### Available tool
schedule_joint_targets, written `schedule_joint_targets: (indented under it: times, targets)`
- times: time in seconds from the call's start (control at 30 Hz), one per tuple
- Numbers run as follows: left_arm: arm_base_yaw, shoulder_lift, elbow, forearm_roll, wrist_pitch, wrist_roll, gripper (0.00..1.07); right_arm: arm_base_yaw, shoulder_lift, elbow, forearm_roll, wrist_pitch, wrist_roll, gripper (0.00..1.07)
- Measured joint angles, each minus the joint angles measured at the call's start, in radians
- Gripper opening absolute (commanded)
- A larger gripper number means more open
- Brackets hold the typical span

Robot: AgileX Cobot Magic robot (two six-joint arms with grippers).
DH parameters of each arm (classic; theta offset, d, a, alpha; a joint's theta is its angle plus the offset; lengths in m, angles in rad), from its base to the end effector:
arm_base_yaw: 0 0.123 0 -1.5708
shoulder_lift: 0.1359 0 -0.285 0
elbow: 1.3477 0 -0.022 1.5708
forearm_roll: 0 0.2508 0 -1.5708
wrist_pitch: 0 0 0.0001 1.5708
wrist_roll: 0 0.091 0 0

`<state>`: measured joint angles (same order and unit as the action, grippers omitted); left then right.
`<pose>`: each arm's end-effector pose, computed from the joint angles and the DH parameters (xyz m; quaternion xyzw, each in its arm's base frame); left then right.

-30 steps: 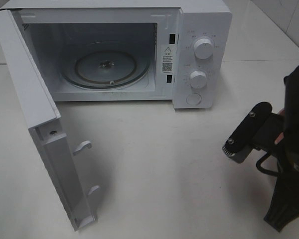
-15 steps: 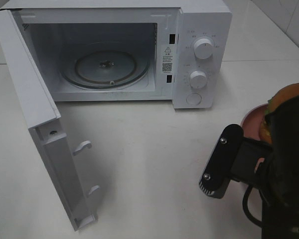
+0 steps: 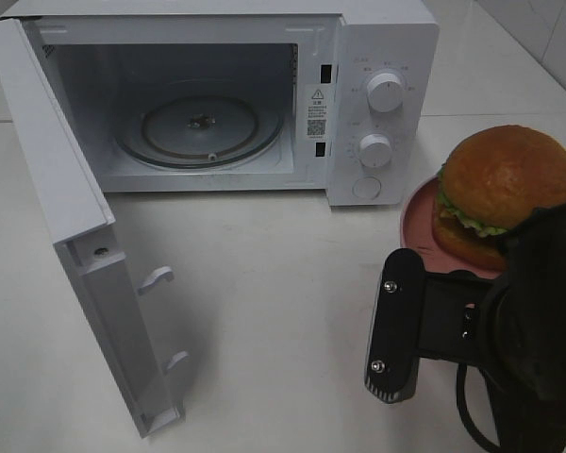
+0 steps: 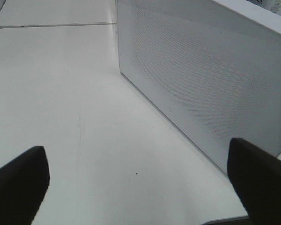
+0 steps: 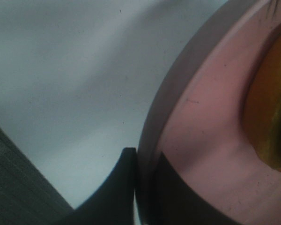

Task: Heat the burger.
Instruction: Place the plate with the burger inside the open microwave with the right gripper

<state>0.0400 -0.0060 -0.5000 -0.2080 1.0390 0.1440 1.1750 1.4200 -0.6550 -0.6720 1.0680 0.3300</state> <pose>-0.0052 -0.0164 0.2804 0.0469 0.8401 -0.0546 0.5377 0.1229 0.1652 0.1918 -0.5530 0.7825 -0.2563 0.1270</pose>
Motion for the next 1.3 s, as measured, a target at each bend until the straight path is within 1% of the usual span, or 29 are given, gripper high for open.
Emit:
schedule_joint_targets:
  times: [0.23,0.3,0.6,0.67,0.77,0.83,0.93,1.17,1.3]
  targets:
    - [0.000,0.000,0.000,0.000,0.000,0.000,0.98,0.000,0.000,0.002,-0.041,-0.047,-0.029,0.00]
    - [0.000,0.000,0.000,0.000,0.000,0.000,0.98,0.000,0.000,0.002,-0.054,-0.080,-0.081,0.00]
    - [0.000,0.000,0.000,0.000,0.000,0.000,0.98,0.000,0.000,0.002,-0.100,-0.163,-0.155,0.00]
    - [0.000,0.000,0.000,0.000,0.000,0.000,0.98,0.000,0.000,0.002,-0.111,-0.220,-0.223,0.00]
    - [0.000,0.000,0.000,0.000,0.000,0.000,0.98,0.000,0.000,0.003,-0.114,-0.235,-0.241,0.00]
    - [0.000,0.000,0.000,0.000,0.000,0.000,0.98,0.000,0.000,0.005,-0.125,-0.280,-0.305,0.00]
    - [0.000,0.000,0.000,0.000,0.000,0.000,0.98,0.000,0.000,0.005,-0.152,-0.282,-0.348,0.00]
    - [0.000,0.000,0.000,0.000,0.000,0.000,0.98,0.000,0.000,0.005,-0.139,-0.310,-0.377,0.00]
    - [0.000,0.000,0.000,0.000,0.000,0.000,0.98,-0.014,0.000,0.005,-0.133,-0.359,-0.447,0.00]
